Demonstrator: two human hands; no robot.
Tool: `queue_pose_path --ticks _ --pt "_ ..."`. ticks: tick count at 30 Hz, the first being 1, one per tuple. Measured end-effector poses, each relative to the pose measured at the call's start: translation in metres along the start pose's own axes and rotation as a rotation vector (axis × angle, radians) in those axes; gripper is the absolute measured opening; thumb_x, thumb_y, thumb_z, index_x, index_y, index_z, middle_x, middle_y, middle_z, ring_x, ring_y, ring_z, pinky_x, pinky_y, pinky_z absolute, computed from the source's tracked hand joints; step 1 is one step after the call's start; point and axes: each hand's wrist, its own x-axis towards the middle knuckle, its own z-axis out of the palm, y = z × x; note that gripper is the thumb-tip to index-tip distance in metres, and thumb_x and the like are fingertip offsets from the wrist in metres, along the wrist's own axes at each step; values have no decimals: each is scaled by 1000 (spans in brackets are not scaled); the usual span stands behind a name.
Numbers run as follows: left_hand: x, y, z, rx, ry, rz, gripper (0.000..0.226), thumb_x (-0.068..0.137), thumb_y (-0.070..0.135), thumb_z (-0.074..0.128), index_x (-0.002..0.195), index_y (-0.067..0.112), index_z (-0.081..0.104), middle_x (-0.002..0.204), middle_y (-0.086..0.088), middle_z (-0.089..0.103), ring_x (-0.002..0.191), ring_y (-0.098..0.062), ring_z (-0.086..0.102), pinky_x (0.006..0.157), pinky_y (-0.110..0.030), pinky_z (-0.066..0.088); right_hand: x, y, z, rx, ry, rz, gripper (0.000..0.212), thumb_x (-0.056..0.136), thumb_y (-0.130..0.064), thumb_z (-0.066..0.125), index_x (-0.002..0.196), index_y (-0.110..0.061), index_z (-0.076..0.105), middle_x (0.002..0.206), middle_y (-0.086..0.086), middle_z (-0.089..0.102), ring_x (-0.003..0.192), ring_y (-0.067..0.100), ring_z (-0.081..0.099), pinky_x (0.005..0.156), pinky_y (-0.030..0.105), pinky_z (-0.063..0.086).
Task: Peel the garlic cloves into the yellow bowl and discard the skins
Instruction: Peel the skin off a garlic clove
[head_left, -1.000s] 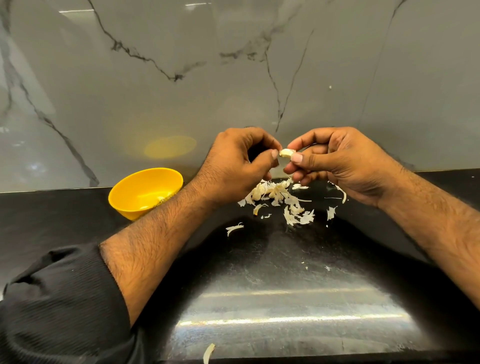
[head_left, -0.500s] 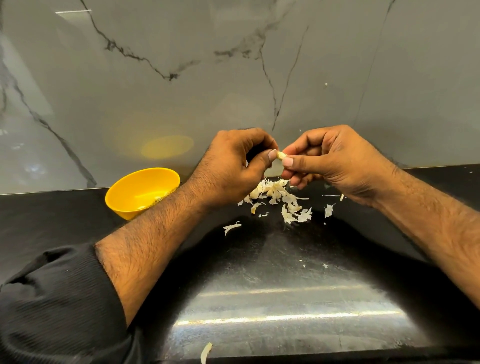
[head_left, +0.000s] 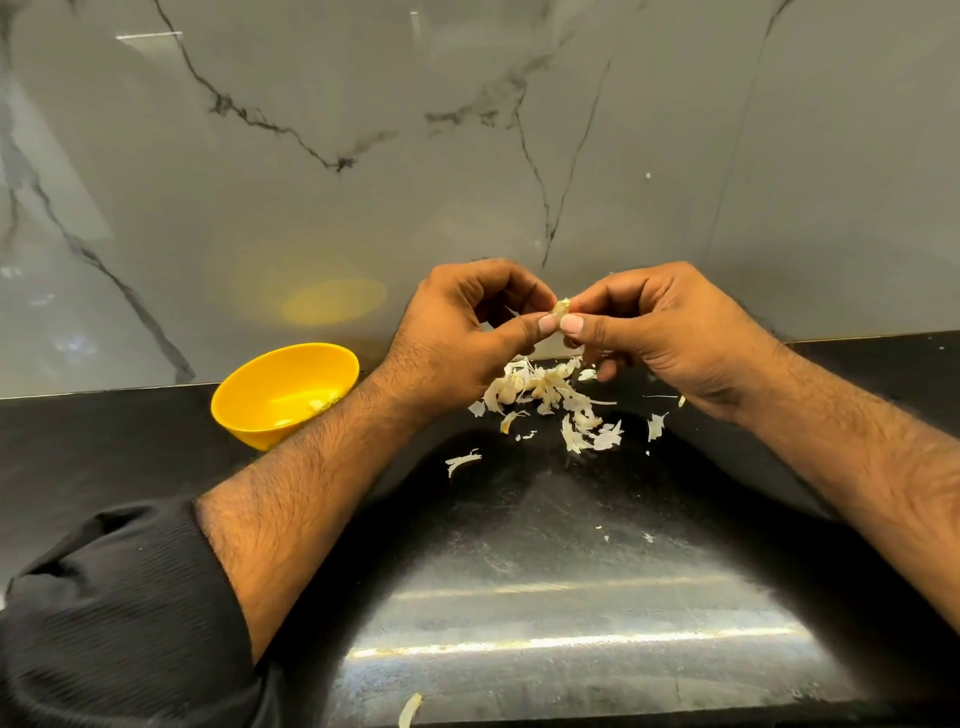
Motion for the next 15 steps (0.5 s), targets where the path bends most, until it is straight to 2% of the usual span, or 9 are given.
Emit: queue_pose_path --ticks 4,7,11,15 --pt "-1 -2 1 -3 9 -12 13 93 18 82 103 9 79 87 -1 79 77 -17 76 61 -18 56 0 -1 0 -108 14 -36 14 94 -23 74 104 -17 83 89 9 79 73 14 69 72 33 62" --pt "0 -3 1 23 5 13 16 92 18 83 105 9 80 88 -1 80 79 -16 77 66 -21 59 -1 -3 2 -140 18 -58 17 92 -23 76 104 -13 81 87 9 80 76 18 75 74 34 65" --pt "0 -6 4 18 9 16 22 88 15 87 108 9 80 90 0 80 82 -13 78 71 -24 61 -1 -4 3 -49 40 -48 15 92 -8 74 106 0 75 90 17 80 80 29 79 70 36 67" --pt "0 -6 4 -12 27 -8 18 87 14 88 103 8 81 88 -1 80 80 -16 78 70 -27 62 -2 -6 5 -106 21 -32 11 97 -8 70 106 -5 76 89 12 80 82 28 79 73 37 67"
